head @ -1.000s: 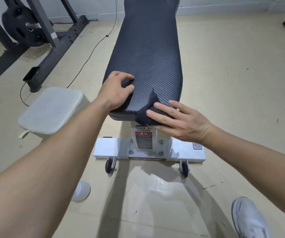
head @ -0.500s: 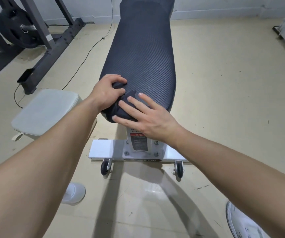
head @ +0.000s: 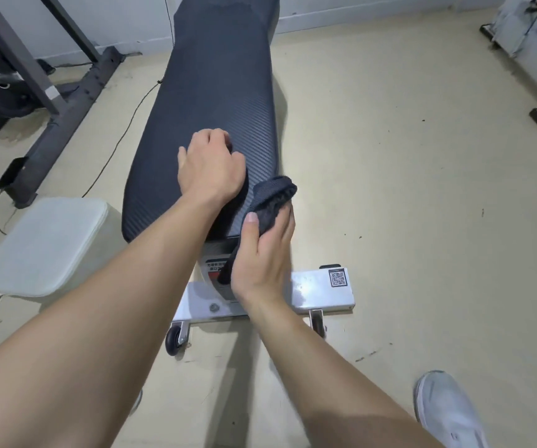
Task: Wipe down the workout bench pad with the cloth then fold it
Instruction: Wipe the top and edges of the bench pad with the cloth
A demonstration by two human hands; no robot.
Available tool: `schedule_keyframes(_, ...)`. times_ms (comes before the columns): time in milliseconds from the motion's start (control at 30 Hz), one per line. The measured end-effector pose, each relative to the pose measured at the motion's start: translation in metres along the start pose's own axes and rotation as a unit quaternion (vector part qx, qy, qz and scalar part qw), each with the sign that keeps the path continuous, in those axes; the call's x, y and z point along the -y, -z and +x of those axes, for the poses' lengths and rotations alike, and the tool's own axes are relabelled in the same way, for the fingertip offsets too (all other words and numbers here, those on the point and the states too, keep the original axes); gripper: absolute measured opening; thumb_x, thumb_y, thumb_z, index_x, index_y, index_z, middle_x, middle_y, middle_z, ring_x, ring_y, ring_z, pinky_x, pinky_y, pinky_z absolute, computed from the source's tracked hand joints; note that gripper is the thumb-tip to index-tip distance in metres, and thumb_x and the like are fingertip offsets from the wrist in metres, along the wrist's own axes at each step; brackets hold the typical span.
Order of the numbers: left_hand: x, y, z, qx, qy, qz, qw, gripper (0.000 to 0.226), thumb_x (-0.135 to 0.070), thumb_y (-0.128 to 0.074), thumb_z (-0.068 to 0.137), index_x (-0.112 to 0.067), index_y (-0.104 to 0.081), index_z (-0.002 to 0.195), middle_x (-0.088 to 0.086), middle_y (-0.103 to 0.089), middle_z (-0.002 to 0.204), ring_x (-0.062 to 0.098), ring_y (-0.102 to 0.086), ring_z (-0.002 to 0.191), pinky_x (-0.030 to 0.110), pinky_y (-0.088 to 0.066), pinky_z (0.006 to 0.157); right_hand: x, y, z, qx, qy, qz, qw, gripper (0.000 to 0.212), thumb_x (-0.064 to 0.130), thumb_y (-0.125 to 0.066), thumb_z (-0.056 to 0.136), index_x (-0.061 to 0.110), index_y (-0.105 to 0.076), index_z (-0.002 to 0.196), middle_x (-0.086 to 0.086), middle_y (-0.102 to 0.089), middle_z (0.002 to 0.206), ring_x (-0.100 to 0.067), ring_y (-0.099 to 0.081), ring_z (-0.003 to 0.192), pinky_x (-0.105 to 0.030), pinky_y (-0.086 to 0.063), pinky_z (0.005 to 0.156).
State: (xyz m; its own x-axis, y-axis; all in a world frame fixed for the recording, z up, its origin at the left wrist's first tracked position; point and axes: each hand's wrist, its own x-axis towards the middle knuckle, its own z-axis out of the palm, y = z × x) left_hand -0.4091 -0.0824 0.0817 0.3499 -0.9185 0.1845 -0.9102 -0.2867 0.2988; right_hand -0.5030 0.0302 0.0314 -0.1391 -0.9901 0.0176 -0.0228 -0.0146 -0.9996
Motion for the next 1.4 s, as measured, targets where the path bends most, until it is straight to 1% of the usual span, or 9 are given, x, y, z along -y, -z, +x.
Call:
schedule_keyframes(200, 0.001, -0.026, 0.059, 0.055, 0.003, 0.029, 0.998, 0.055, -0.046, -0.025, 0.097, -0.013, -0.049, 0.135, 0.009, -0.039, 0.155, 0.028, -0.026, 0.148, 0.054, -0.012, 0.123, 0.017, 0.002, 0.081, 0.065, -0.092, 0.051, 0.992, 0.054, 0.034, -0.032, 0.109, 0.025, -0.020, 0.160, 0.002, -0.016, 0.167, -0.009, -0.016, 0.151, -0.017, -0.012, 0.111)
schedule_keyframes(367, -0.002, -0.032, 0.096, 0.074, -0.007, 0.059, 0.996, 0.064, -0.050, -0.021, 0.099, -0.017, -0.032, 0.152, 0.005, -0.026, 0.163, 0.026, -0.019, 0.152, 0.054, -0.010, 0.123, 0.003, -0.016, 0.162, 0.097, -0.074, 0.076, 0.990, 0.054, 0.039, -0.035, 0.103, 0.029, -0.033, 0.156, 0.005, -0.038, 0.159, -0.012, -0.036, 0.145, -0.038, -0.027, 0.122)
schedule_keyframes(467, -0.003, -0.037, 0.099, 0.078, -0.008, 0.080, 0.994, 0.062, -0.049, -0.020, 0.103, -0.021, -0.019, 0.159, 0.001, -0.011, 0.168, 0.021, -0.007, 0.155, 0.048, -0.007, 0.125, -0.003, -0.032, 0.215, 0.112, -0.081, 0.125, 0.982, 0.050, 0.035, -0.033, 0.106, 0.022, -0.036, 0.154, 0.004, -0.046, 0.154, -0.011, -0.042, 0.142, -0.038, -0.030, 0.121)
schedule_keyframes(600, -0.007, -0.036, 0.095, 0.073, -0.005, 0.087, 0.994, 0.060, -0.048, -0.024, 0.104, -0.022, -0.023, 0.158, 0.000, -0.015, 0.167, 0.019, -0.012, 0.154, 0.045, -0.011, 0.125, -0.006, -0.047, 0.267, 0.128, -0.130, 0.169, 0.968, 0.047, 0.038, -0.033, 0.106, 0.024, -0.041, 0.150, 0.003, -0.056, 0.145, -0.016, -0.052, 0.133, -0.042, -0.037, 0.117)
schedule_keyframes(667, -0.012, -0.031, 0.100, 0.063, -0.009, 0.112, 0.992, 0.057, -0.047, -0.031, 0.102, -0.020, -0.034, 0.152, 0.003, -0.029, 0.162, 0.023, -0.028, 0.148, 0.045, -0.026, 0.119, -0.005, -0.056, 0.290, 0.129, -0.150, 0.176, 0.964, 0.050, 0.042, -0.033, 0.104, 0.026, -0.040, 0.150, 0.000, -0.057, 0.143, -0.021, -0.054, 0.130, -0.046, -0.039, 0.114)
schedule_keyframes(733, -0.021, -0.025, 0.114, 0.051, 0.001, 0.156, 0.986, 0.050, -0.047, -0.038, 0.095, -0.018, -0.047, 0.135, 0.006, -0.047, 0.142, 0.030, -0.045, 0.127, 0.045, -0.041, 0.099, -0.001, -0.065, 0.314, 0.131, -0.168, 0.176, 0.961, 0.048, 0.039, -0.032, 0.106, 0.026, -0.038, 0.152, -0.003, -0.055, 0.146, -0.024, -0.053, 0.132, -0.047, -0.039, 0.114)
schedule_keyframes(900, -0.043, -0.031, 0.145, 0.028, 0.039, 0.212, 0.976, 0.042, -0.048, -0.038, 0.087, -0.014, -0.049, 0.109, 0.011, -0.050, 0.112, 0.034, -0.048, 0.101, 0.044, -0.042, 0.079, 0.007, -0.080, 0.359, 0.117, -0.191, 0.178, 0.958, 0.047, 0.035, -0.031, 0.108, 0.023, -0.036, 0.154, -0.005, -0.052, 0.149, -0.027, -0.051, 0.133, -0.046, -0.037, 0.115)
schedule_keyframes(1133, -0.044, -0.036, 0.155, -0.037, 0.009, 0.241, 0.970, 0.041, -0.048, -0.040, 0.089, -0.011, -0.053, 0.102, 0.012, -0.054, 0.103, 0.034, -0.053, 0.093, 0.044, -0.040, 0.075, -0.001, -0.080, 0.355, 0.120, -0.183, 0.181, 0.959, 0.064, 0.049, -0.040, 0.087, 0.033, -0.040, 0.148, 0.000, -0.061, 0.138, -0.023, -0.057, 0.126, -0.051, -0.041, 0.112)
schedule_keyframes(1400, -0.030, -0.055, 0.172, -0.036, -0.068, 0.101, 0.992, 0.038, -0.037, -0.043, 0.093, -0.014, -0.054, 0.121, 0.009, -0.051, 0.127, 0.032, -0.051, 0.110, 0.046, -0.041, 0.093, -0.011, -0.035, 0.252, 0.134, -0.206, 0.219, 0.944, 0.047, 0.044, -0.046, 0.102, 0.032, -0.045, 0.147, -0.002, -0.060, 0.140, -0.022, -0.054, 0.131, -0.050, -0.038, 0.115)
